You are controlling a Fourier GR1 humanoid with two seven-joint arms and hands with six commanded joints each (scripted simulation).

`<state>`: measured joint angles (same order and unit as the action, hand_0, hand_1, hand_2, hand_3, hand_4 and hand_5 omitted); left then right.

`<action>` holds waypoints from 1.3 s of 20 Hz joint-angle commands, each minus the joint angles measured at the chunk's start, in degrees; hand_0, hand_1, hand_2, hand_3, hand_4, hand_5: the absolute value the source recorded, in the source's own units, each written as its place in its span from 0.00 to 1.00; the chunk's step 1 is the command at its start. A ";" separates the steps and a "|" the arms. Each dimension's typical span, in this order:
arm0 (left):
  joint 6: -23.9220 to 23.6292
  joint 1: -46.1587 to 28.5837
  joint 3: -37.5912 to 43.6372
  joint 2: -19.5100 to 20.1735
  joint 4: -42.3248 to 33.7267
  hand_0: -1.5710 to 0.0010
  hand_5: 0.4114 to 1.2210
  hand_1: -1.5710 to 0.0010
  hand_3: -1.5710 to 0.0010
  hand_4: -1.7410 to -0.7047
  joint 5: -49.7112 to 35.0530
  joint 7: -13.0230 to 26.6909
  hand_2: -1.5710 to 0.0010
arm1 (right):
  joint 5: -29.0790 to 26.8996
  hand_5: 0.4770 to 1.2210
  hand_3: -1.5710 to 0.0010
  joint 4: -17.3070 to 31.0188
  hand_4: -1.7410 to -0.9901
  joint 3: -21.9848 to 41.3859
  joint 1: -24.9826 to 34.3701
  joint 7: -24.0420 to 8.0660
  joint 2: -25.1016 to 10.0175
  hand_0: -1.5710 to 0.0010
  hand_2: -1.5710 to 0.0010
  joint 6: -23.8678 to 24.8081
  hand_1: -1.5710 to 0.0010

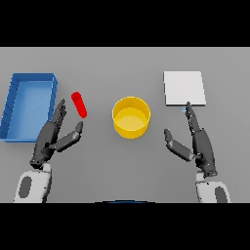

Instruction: Pick up the red beaker and tilt it to pour out 1 green nut into yellow bowl. Pick up the yellow bowl and place it on the metallic measuring scale.

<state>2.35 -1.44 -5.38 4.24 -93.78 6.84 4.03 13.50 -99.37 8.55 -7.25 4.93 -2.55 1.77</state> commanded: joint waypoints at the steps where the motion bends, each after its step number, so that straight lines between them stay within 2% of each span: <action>1: 0.38 0.83 0.07 -0.23 1.39 1.00 0.37 1.00 1.00 0.40 -0.26 -1.01 1.00 | 0.12 0.27 1.00 0.17 0.61 0.14 -0.28 0.52 0.28 1.00 1.00 0.18 1.00; 3: -0.25 4.04 0.68 -0.71 4.98 1.00 0.40 1.00 1.00 0.36 0.23 -1.03 1.00 | -0.64 0.27 1.00 -0.05 0.59 -0.37 -1.05 1.79 -0.25 1.00 1.00 -0.28 1.00; 6: -0.50 7.38 1.68 -0.42 9.21 1.00 0.41 1.00 1.00 0.35 0.66 -1.85 1.00 | -0.76 0.27 1.00 -0.02 0.57 -0.62 -0.24 0.53 0.13 1.00 1.00 0.19 1.00; 8: -1.51 10.58 2.83 -0.69 14.40 1.00 0.40 1.00 1.00 0.36 1.28 -1.49 1.00 | -1.79 0.28 1.00 -0.70 0.55 -1.06 -0.85 0.42 -0.39 1.00 1.00 -0.54 1.00; 14: -1.62 17.88 5.38 -1.41 25.05 1.00 0.37 1.00 1.00 0.40 0.58 -3.89 1.00 | -1.72 0.28 1.00 -0.70 0.54 -1.54 0.15 -1.04 -0.45 1.00 1.00 -0.06 1.00; 15: -1.46 18.38 5.41 -1.23 25.66 1.00 0.37 1.00 1.00 0.40 0.72 -4.97 1.00 | -1.75 0.28 1.00 -0.34 0.54 -1.14 -0.05 -0.76 0.02 1.00 1.00 -0.18 1.00; 20: -1.76 23.71 6.64 -0.89 30.72 1.00 0.36 1.00 1.00 0.41 0.91 -4.80 1.00 | -1.99 0.28 1.00 -0.26 0.55 -1.25 0.49 -0.96 0.17 1.00 1.00 -0.18 1.00; 21: -1.42 24.29 6.70 -1.00 31.67 1.00 0.36 1.00 1.00 0.41 0.82 -5.74 1.00 | -1.97 0.28 1.00 0.23 0.55 -1.57 0.73 -0.98 -0.09 1.00 1.00 -0.14 1.00; 22: -1.28 24.87 6.85 -1.02 32.24 1.00 0.37 1.00 1.00 0.41 0.69 -5.28 1.00 | -2.00 0.28 1.00 0.24 0.56 -1.73 0.17 -0.15 -0.24 1.00 1.00 -0.08 1.00; 26: -1.40 26.20 7.30 -1.51 35.67 1.00 0.40 1.00 1.00 0.36 0.87 -9.34 1.00 | -2.23 0.28 1.00 -0.59 0.59 -1.79 -0.39 -0.46 -0.64 1.00 1.00 -0.42 1.00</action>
<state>0.97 24.77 1.92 2.71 -58.12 7.70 -5.32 11.27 -99.96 6.76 -7.65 4.51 -3.20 1.36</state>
